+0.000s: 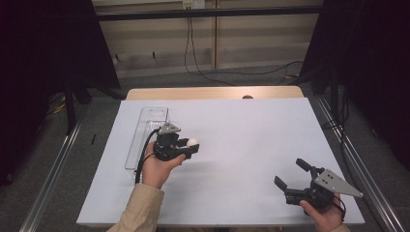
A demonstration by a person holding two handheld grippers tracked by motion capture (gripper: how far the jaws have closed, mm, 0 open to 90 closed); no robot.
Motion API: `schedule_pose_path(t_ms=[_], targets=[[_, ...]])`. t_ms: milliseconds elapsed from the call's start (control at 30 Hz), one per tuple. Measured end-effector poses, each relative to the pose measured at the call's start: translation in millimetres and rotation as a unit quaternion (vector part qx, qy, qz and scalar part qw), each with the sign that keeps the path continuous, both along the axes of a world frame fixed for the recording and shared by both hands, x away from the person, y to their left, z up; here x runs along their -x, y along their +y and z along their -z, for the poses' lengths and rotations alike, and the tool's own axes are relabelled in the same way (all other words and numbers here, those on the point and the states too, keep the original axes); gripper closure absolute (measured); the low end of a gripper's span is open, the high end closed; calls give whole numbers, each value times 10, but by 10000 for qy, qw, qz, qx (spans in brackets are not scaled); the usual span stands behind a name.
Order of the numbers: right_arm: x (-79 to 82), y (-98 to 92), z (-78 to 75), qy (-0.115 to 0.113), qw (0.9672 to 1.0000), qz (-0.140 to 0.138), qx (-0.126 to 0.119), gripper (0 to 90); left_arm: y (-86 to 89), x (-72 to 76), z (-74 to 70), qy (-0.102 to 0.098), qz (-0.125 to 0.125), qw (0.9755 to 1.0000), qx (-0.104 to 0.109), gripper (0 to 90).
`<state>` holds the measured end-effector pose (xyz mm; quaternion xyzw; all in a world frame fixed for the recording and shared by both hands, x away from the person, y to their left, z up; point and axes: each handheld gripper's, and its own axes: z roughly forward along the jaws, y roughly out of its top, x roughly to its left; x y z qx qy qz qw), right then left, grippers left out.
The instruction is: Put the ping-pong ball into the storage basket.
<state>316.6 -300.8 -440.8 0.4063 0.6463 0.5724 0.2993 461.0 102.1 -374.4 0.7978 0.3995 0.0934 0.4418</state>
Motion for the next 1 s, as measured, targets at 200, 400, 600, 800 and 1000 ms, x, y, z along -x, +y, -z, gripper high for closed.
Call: schedule_pose_path(t_ms=[200, 400, 600, 800, 1000], targets=[[1, 1, -1, 0, 10000, -4, 0, 8, 42, -5, -10, -10, 21, 10000, -38, 509], [1, -3, -2, 7, 10000, -5, 0, 7, 97, -11, -26, -26, -50, 10000, -51, 509], [0, 2, 0, -1, 10000, 1, 1, 7, 148, -20, -39, -40, -76, 9999, -75, 509], [0, 4, 0, 9, 10000, 27, -21, 7, 202, -31, -62, -72, -75, 9998, -170, 509], [0, -1, -1, 2, 10000, 0, -5, 7, 252, -35, -84, -82, -150, 9997, -182, 509]])
